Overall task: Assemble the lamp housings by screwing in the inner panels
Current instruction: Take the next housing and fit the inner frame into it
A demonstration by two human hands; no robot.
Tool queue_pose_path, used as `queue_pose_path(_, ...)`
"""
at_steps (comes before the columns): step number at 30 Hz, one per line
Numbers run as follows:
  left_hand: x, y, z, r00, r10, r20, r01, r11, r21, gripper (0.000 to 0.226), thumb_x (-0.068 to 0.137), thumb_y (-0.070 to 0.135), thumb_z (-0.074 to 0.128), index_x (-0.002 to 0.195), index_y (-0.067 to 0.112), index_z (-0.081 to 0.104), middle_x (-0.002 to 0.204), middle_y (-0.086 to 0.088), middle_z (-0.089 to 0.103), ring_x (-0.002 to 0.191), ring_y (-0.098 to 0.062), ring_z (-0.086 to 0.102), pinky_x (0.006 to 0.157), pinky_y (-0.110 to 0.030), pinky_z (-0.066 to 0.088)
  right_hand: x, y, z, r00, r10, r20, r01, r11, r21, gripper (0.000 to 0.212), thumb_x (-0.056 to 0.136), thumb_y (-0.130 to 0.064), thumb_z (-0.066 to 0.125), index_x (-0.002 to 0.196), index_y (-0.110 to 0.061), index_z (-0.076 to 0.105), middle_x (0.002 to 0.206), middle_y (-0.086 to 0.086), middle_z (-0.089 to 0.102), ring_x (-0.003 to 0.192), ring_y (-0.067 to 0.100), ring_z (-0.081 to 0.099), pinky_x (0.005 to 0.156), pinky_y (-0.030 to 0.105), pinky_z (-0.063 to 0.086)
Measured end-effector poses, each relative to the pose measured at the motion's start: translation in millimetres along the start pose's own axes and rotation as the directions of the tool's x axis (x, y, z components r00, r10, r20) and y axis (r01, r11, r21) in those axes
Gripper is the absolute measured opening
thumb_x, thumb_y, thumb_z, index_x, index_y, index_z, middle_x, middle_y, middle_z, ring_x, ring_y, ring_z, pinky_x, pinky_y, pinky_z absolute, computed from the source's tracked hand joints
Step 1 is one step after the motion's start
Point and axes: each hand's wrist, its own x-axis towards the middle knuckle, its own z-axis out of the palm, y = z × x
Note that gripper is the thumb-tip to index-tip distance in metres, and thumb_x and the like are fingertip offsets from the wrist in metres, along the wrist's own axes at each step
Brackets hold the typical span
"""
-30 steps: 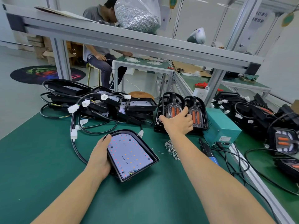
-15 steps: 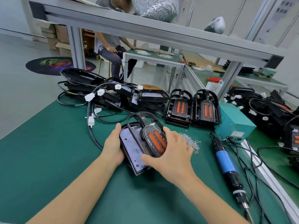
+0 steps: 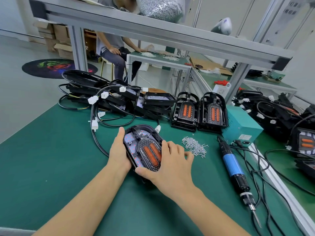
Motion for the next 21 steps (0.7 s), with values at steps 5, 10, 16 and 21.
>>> queue_pose_path(5, -3, 1, 3, 0.983, 0.088, -0.16, -0.093, 0.995, -0.027, 0.046, 0.1, 0.037, 0.042, 0.129, 0.004, 0.054, 0.124, -0.017, 0.062, 0.113, -0.035, 0.06, 0.093, -0.046, 0.05, -2, 1, 3, 0.996, 0.006, 0.089, -0.008, 1.0, 0.023, 0.111, 0.07, -0.089, 0.033, 0.153, -0.017, 0.015, 0.16, -0.001, 0.013, 0.146, 0.019, 0.008, 0.114, 0.048, -0.005)
queue_pose_path(10, -1, 6, 5, 0.916, 0.354, -0.189, -0.255, 0.876, 0.409, 0.034, 0.093, 0.016, 0.042, 0.061, 0.017, 0.054, 0.07, -0.003, 0.058, 0.068, -0.022, 0.051, 0.067, -0.032, 0.042, -1, 8, 6, 0.991, 0.009, 0.137, -0.031, 0.986, 0.164, 0.114, 0.068, -0.089, 0.035, 0.154, -0.019, 0.009, 0.161, -0.005, 0.013, 0.149, 0.016, 0.004, 0.119, 0.046, -0.006)
queue_pose_path(16, 5, 10, -13, 0.84, 0.541, -0.044, -0.148, 0.307, 0.94, 0.043, 0.092, 0.008, 0.037, 0.129, 0.017, 0.057, 0.127, -0.008, 0.057, 0.117, -0.029, 0.047, 0.102, -0.043, 0.039, 6, 14, 7, 0.977, -0.062, 0.202, 0.031, 0.988, 0.153, 0.103, 0.074, -0.087, 0.031, 0.152, -0.02, 0.024, 0.163, -0.004, 0.007, 0.149, 0.016, 0.003, 0.121, 0.047, 0.001)
queue_pose_path(21, -1, 6, -19, 0.834, 0.549, 0.049, -0.107, 0.074, 0.992, 0.054, 0.088, 0.001, 0.04, 0.14, 0.015, 0.045, 0.137, -0.013, 0.047, 0.124, -0.032, 0.039, 0.101, -0.043, 0.036, 13, 28, 4, 0.969, -0.161, 0.189, 0.121, 0.97, 0.209, 0.088, 0.08, -0.078, 0.045, 0.151, -0.029, 0.027, 0.162, -0.007, 0.009, 0.146, 0.013, 0.009, 0.121, 0.04, 0.002)
